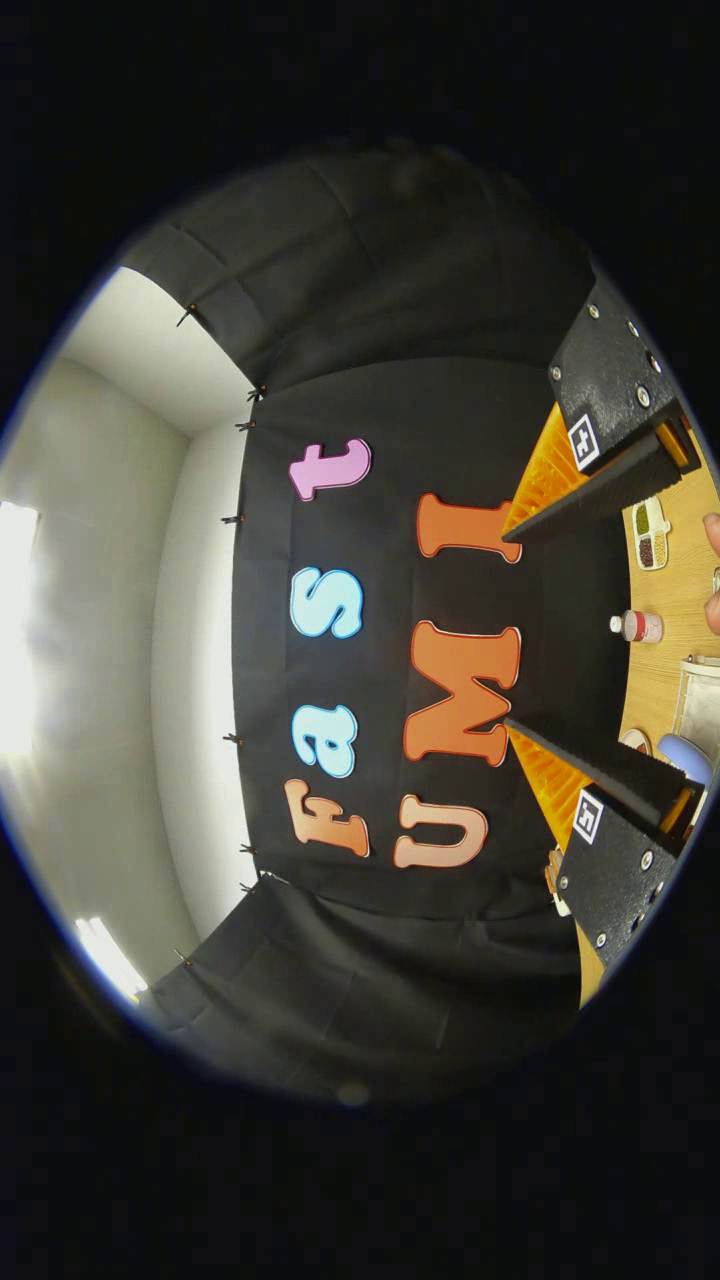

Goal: Take the plate from the dish rack, then take the spoon from the basket and place it into the plate.

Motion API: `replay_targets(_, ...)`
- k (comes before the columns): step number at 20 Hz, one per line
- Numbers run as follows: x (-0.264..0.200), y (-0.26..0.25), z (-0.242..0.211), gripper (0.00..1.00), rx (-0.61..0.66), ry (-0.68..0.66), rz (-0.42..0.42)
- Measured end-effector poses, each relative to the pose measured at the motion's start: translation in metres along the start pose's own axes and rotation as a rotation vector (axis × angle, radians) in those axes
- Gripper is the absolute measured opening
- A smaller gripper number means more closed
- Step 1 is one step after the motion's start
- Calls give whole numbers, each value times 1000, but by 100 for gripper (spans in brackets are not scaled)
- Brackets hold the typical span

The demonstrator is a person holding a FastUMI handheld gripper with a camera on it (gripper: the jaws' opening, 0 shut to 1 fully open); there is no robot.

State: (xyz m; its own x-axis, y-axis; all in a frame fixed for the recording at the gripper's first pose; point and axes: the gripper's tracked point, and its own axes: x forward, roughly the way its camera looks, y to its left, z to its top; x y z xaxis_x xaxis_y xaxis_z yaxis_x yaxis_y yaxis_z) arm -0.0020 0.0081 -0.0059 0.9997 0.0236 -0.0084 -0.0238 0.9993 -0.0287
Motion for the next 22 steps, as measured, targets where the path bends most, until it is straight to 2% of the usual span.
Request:
replay_targets(7,2,12,-39,100,-22,101,35)
replay_targets(10,-4,42,-72,100,21,236,155)
replay_targets(12,-3,55,-89,98,71,310,204)
replay_targets(22,-5,106,-204,98,89,732,323)
